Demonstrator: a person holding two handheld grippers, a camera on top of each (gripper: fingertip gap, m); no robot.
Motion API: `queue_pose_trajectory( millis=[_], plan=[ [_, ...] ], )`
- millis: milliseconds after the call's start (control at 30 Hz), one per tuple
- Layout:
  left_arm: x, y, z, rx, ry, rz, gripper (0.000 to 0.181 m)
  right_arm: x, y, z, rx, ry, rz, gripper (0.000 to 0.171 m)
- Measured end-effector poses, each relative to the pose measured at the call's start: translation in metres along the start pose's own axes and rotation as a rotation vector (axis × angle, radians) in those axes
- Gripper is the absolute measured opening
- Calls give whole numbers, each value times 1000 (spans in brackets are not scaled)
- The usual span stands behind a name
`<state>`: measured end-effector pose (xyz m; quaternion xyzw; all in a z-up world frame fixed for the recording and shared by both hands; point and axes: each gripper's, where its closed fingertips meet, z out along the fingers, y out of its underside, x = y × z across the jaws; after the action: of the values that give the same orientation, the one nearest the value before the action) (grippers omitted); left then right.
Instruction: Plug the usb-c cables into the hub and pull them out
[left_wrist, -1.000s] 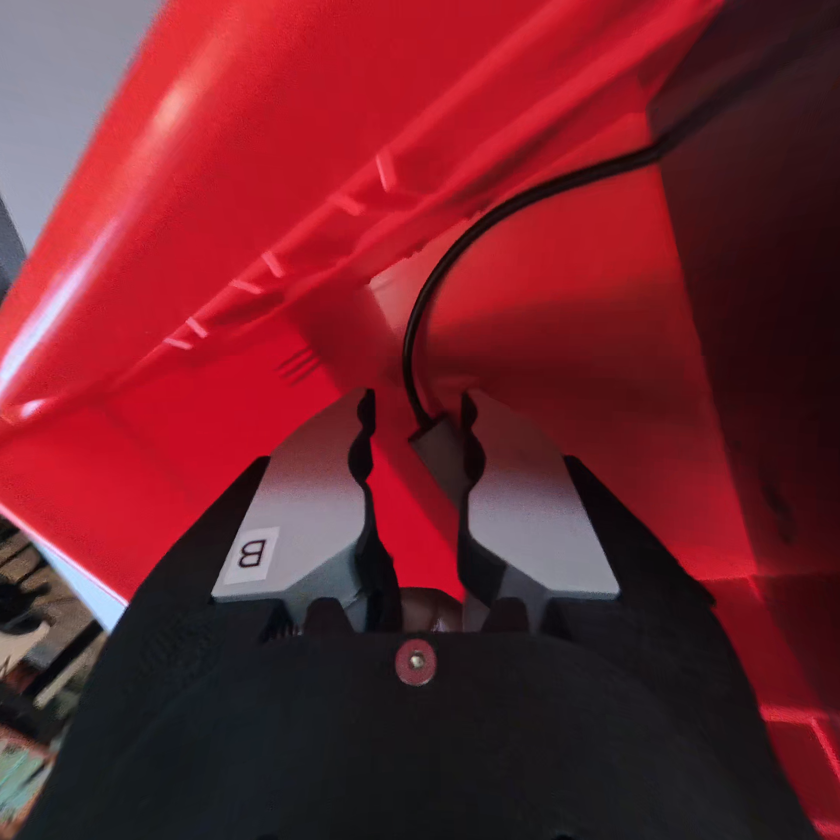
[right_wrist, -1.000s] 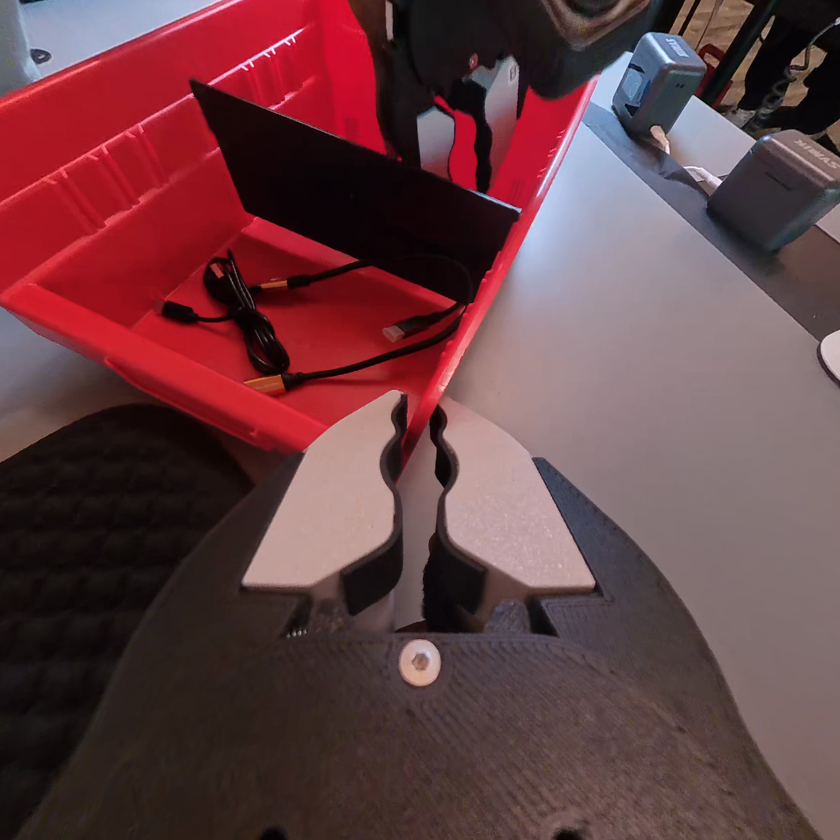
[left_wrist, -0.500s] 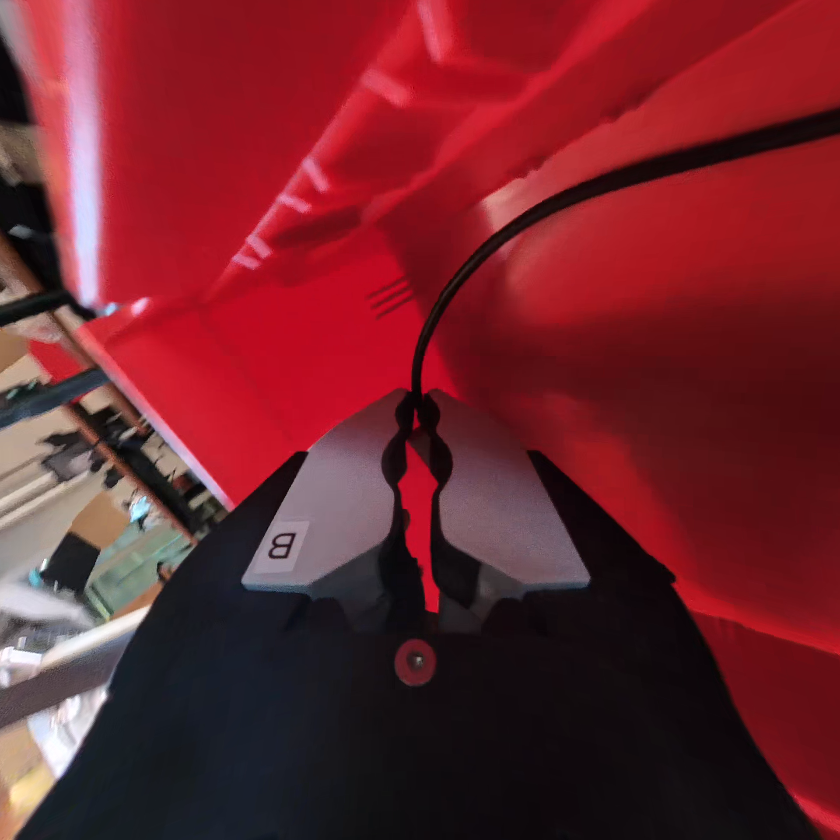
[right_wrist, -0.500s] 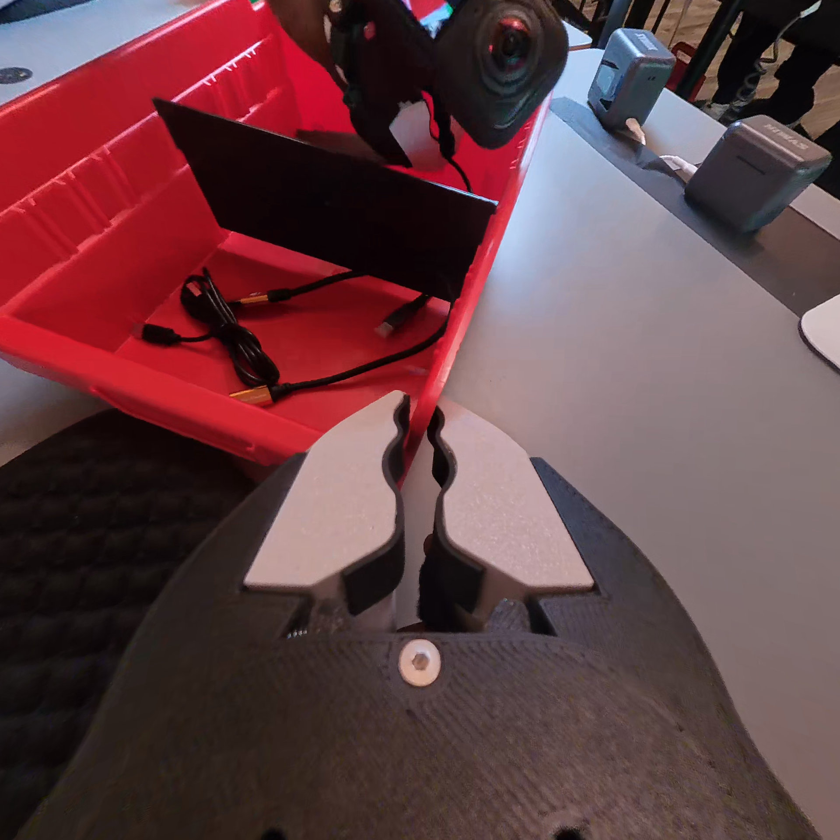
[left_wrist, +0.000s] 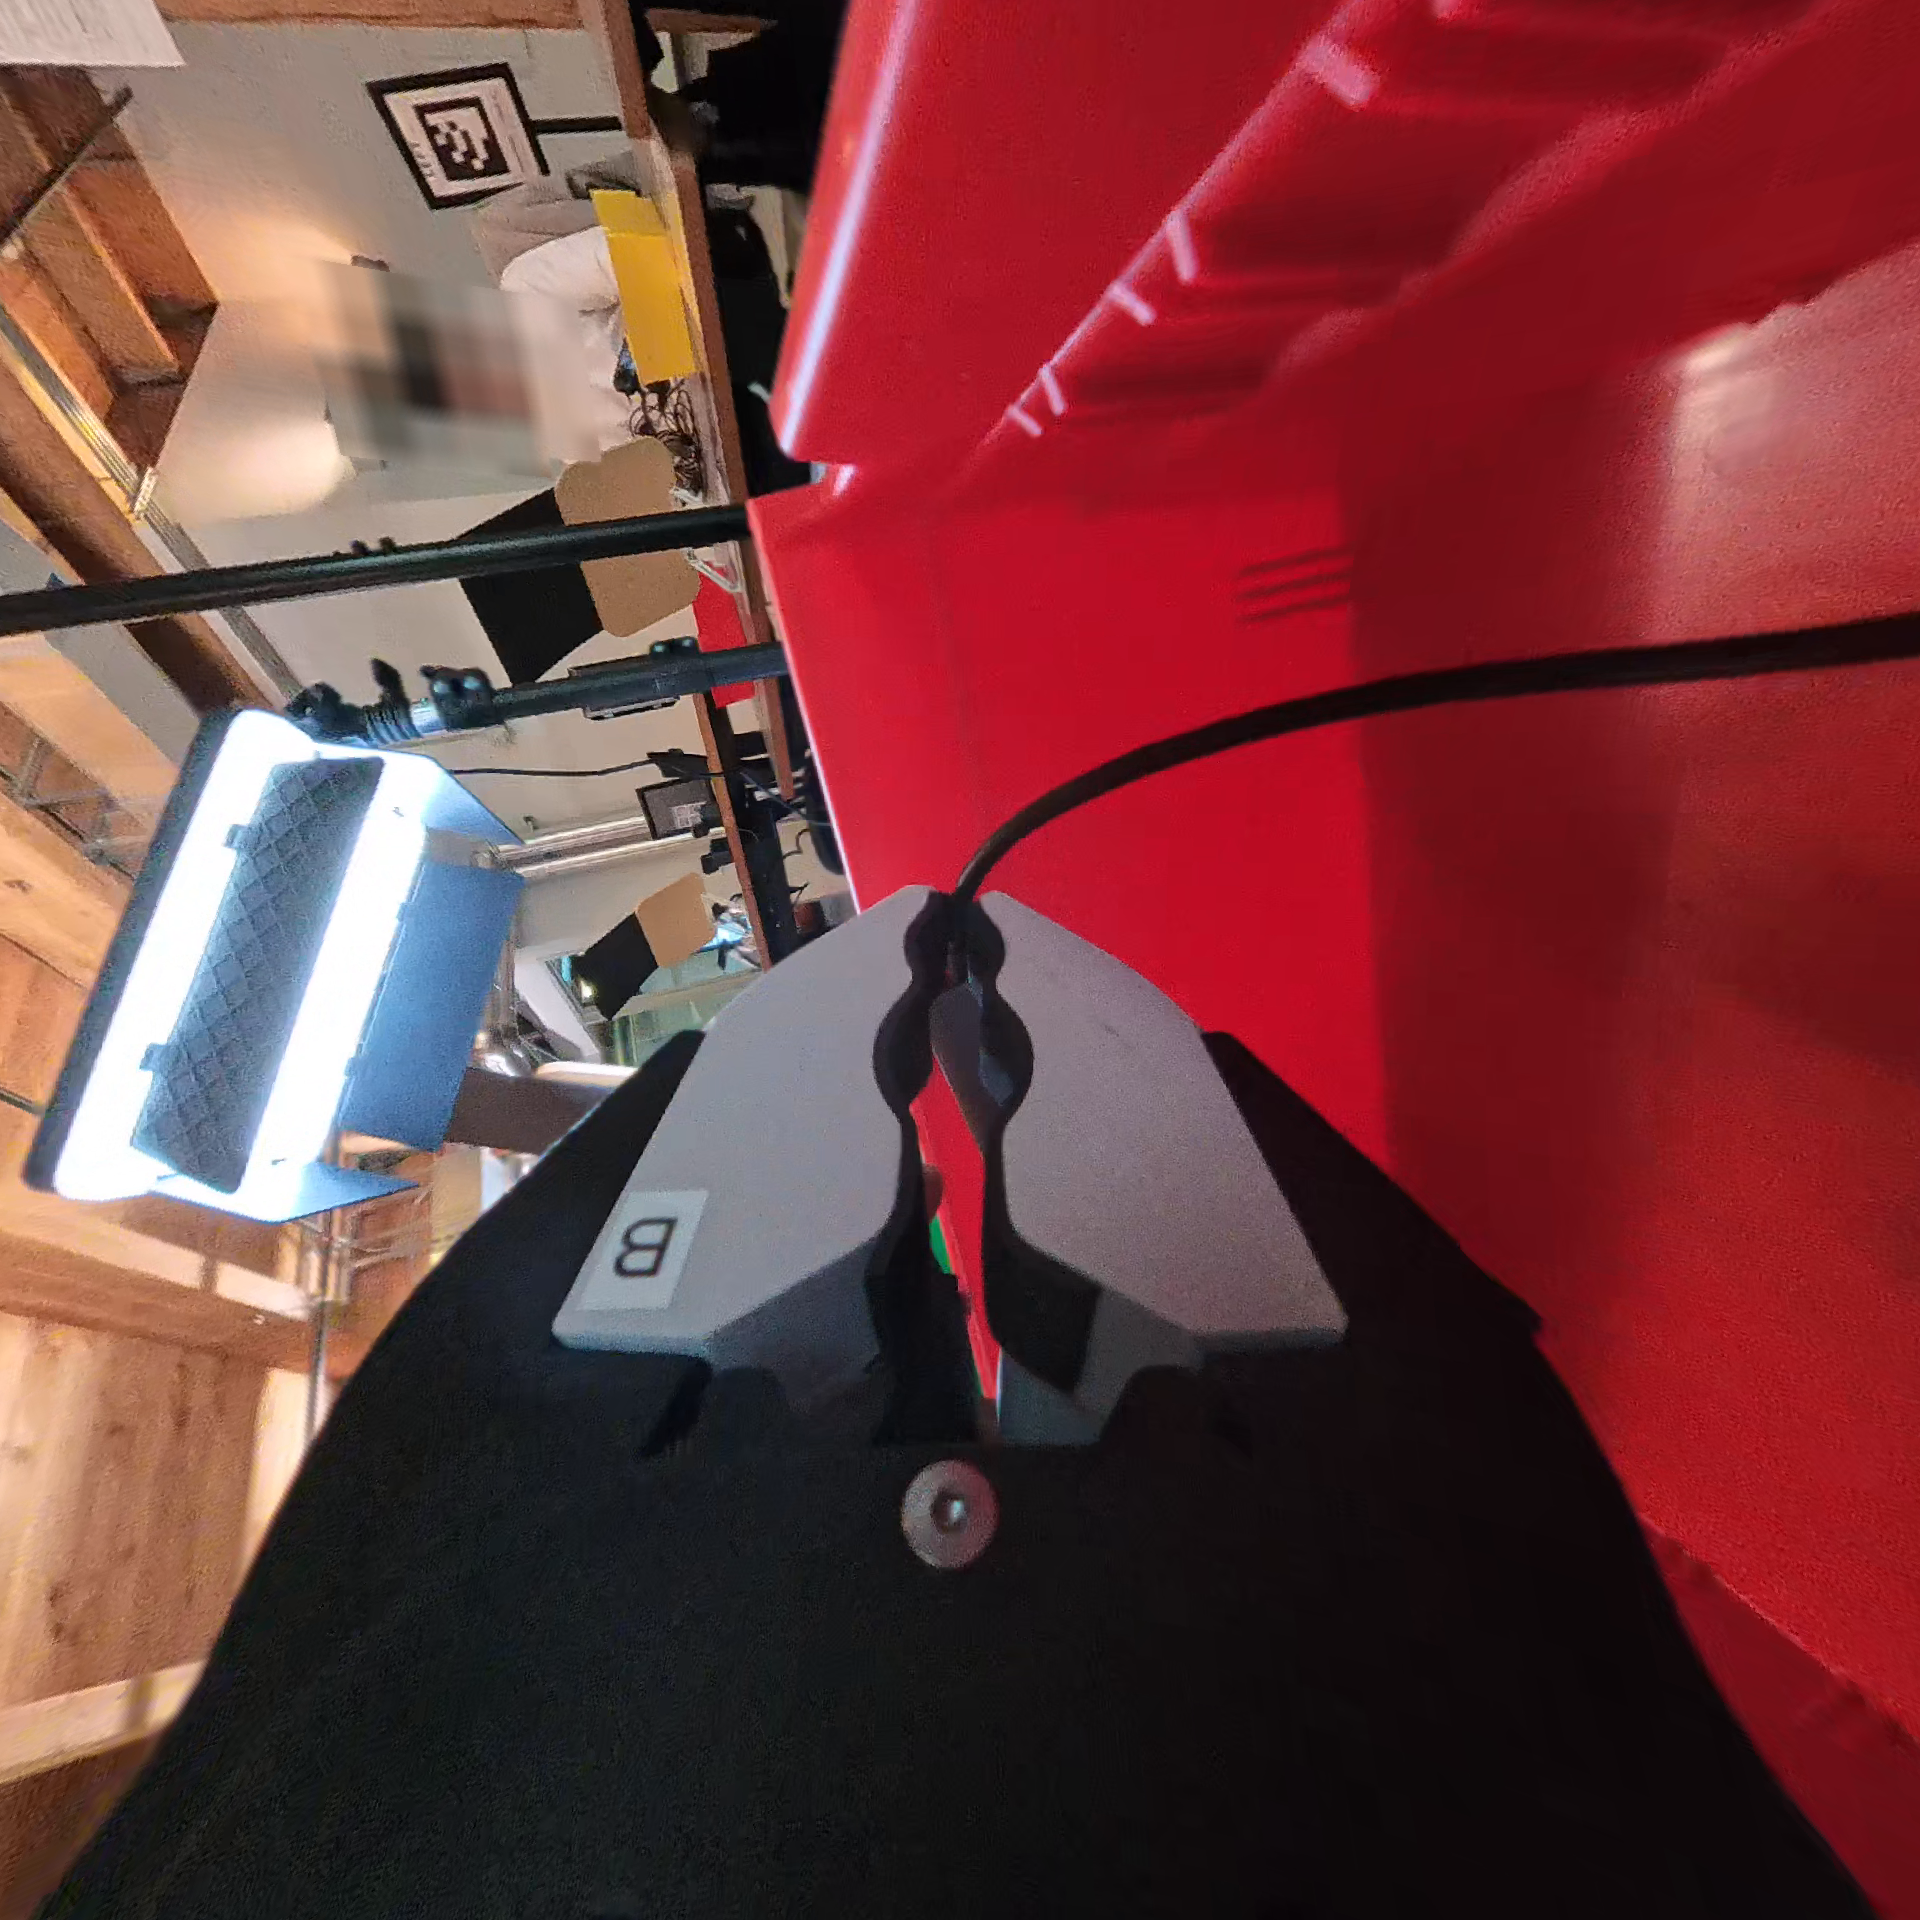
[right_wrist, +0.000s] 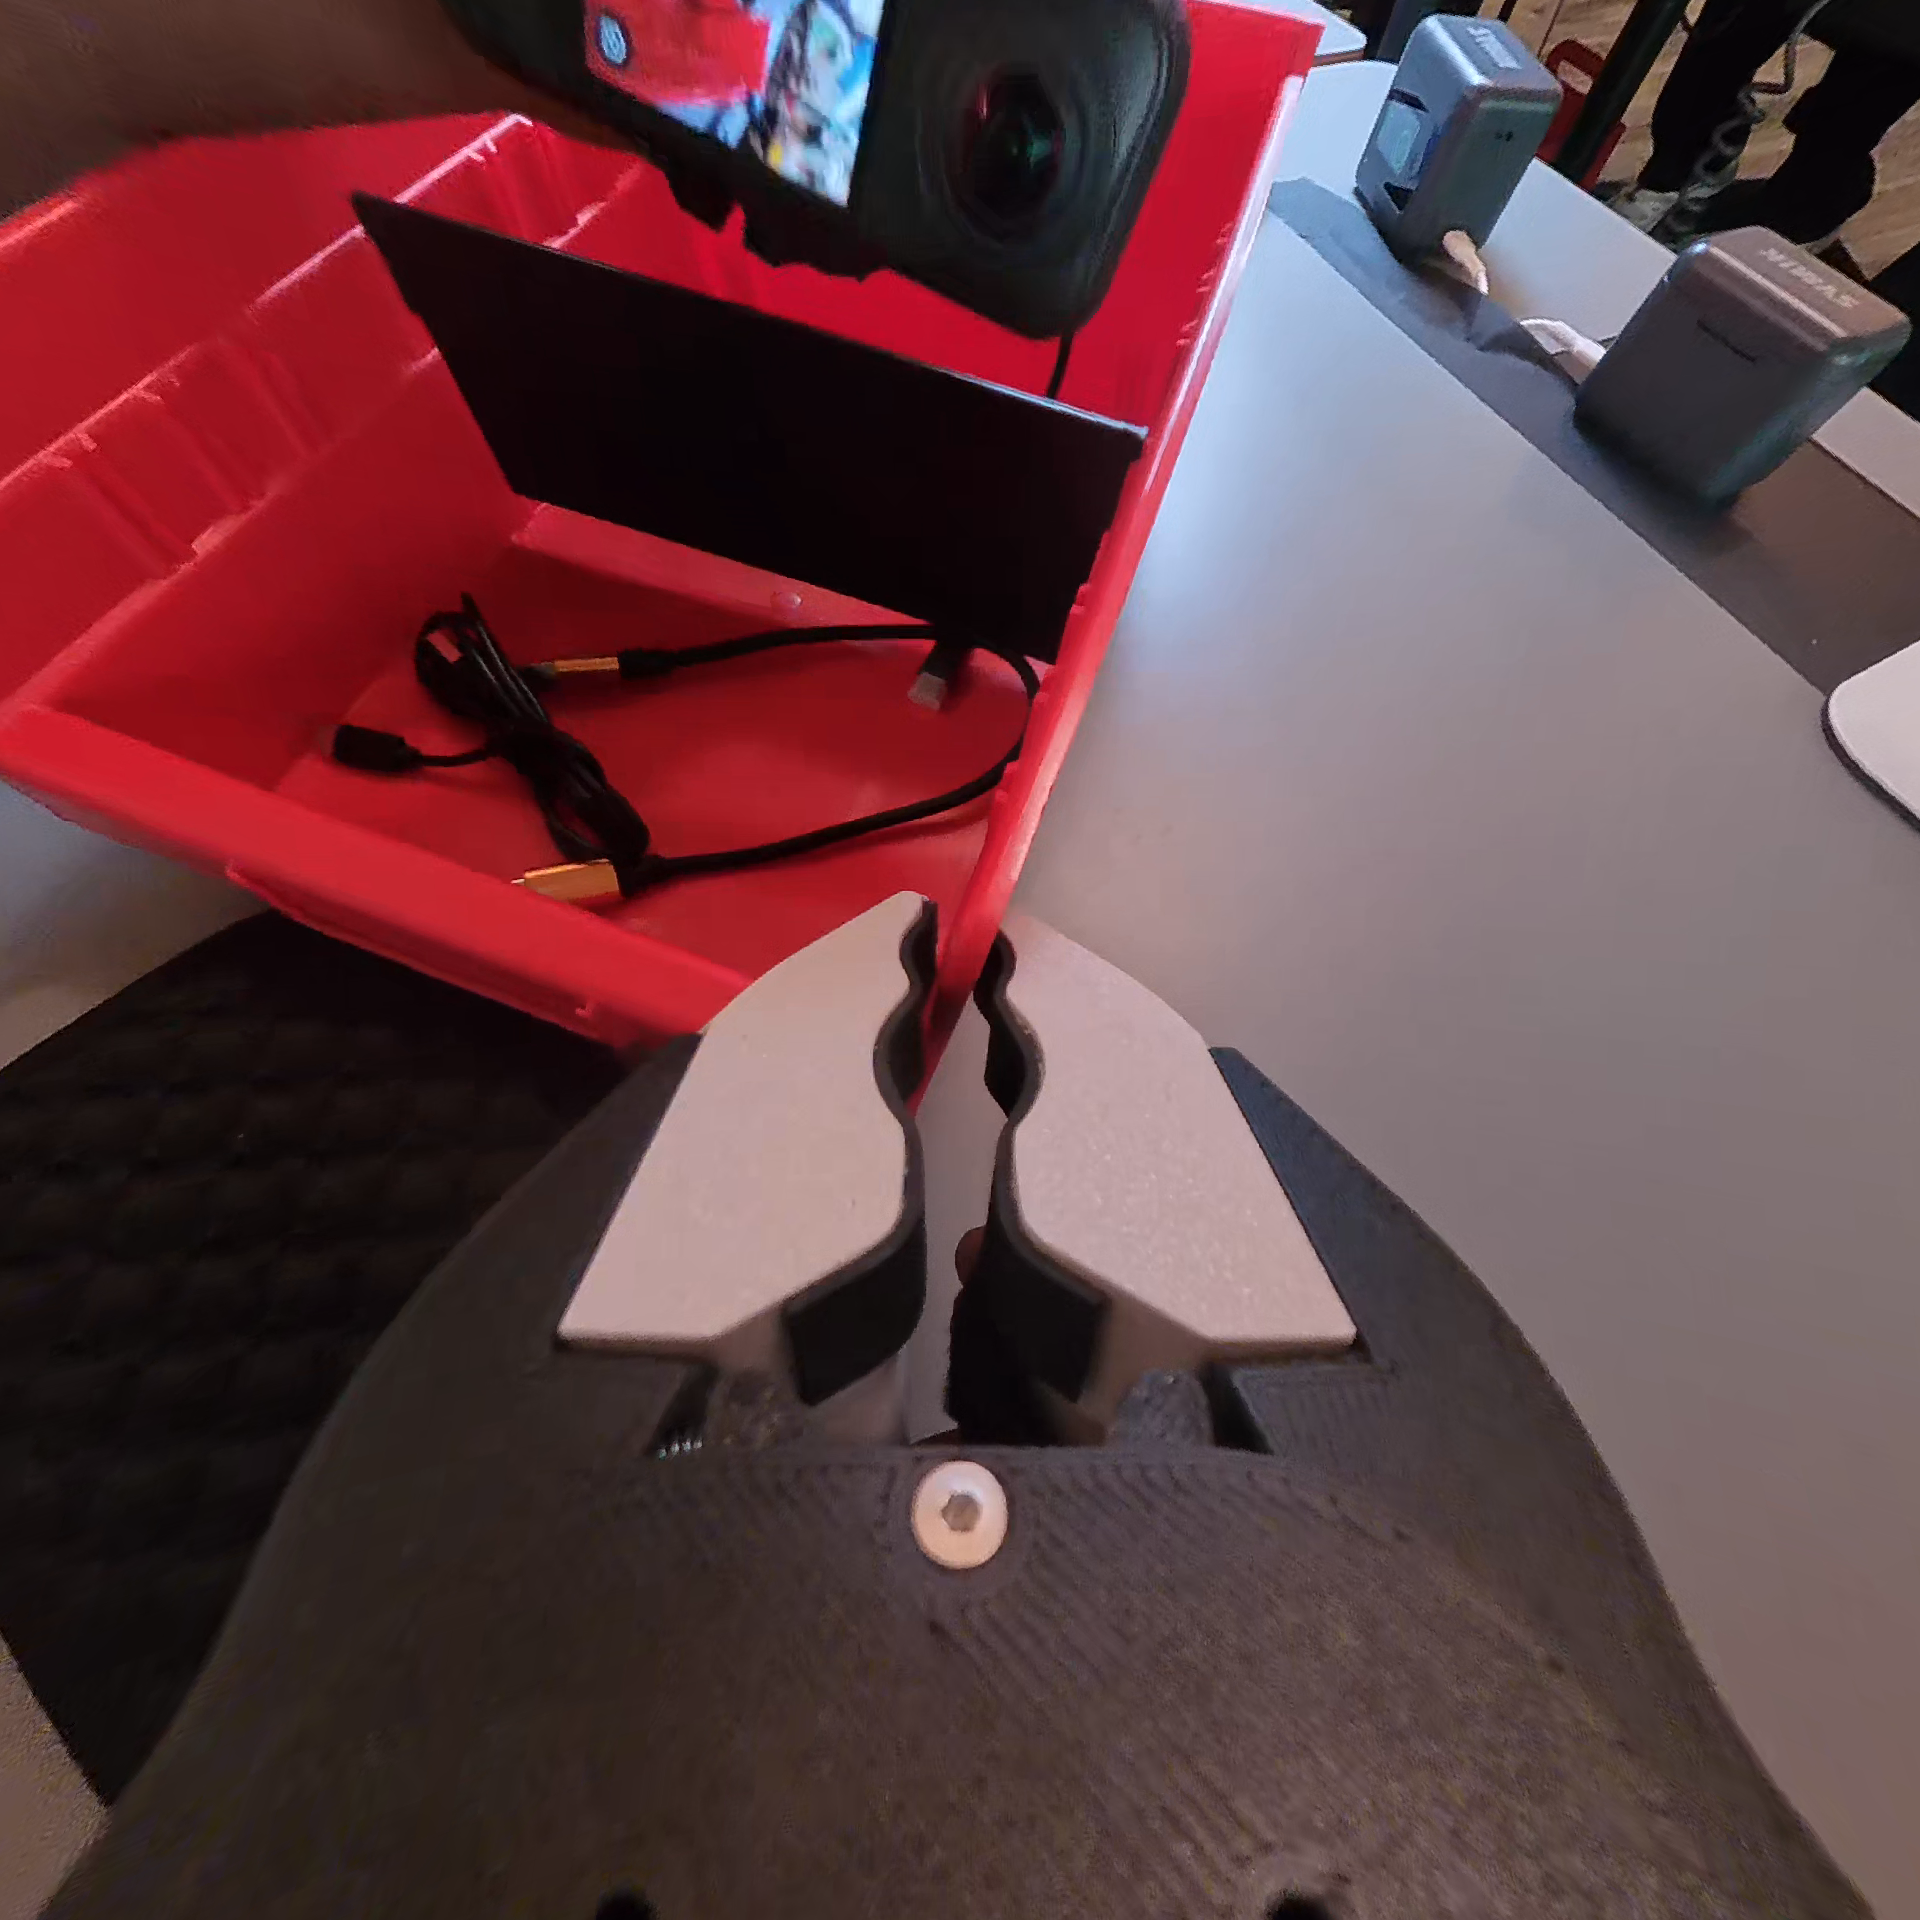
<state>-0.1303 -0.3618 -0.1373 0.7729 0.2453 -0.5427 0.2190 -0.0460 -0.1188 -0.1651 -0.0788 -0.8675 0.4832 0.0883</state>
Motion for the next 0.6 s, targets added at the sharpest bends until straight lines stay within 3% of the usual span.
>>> queue_pose_trajectory(
  millis=[133, 200, 233, 267, 300, 433, 533, 567, 600],
  plan=[
    [-13, 1, -1, -24, -72, 2, 4, 4, -7, -5, 10, 25, -21, 5],
    [-23, -27, -14, 181, -141, -45, 3, 3, -4, -7, -9, 7, -11, 6],
    [-27, -46, -28, 328, -78, -200, 7, 3, 1, -5, -29, -1, 6, 6],
    [-31, -55, -36, 386, -3, -329, 6, 6, 6, -3, -38, -2, 19, 6],
    [-35, -50, -33, 339, -19, -318, 6, 8, 7, -2, -30, -6, 45, 5],
    [-44, -29, -17, 222, -211, -179, 5, 7, -4, -15, 10, -18, 43, 7],
    [-55, -29, -24, 259, -269, -250, 3, 8, -2, -13, -11, 14, 8, 7],
    [-102, -13, -41, 226, -546, -291, 4, 3, 7, -8, -47, -23, 23, 7],
    [-120, -2, -47, 275, -580, -470, 2, -4, 11, -6, -40, -72, 56, 9]
  ],
)
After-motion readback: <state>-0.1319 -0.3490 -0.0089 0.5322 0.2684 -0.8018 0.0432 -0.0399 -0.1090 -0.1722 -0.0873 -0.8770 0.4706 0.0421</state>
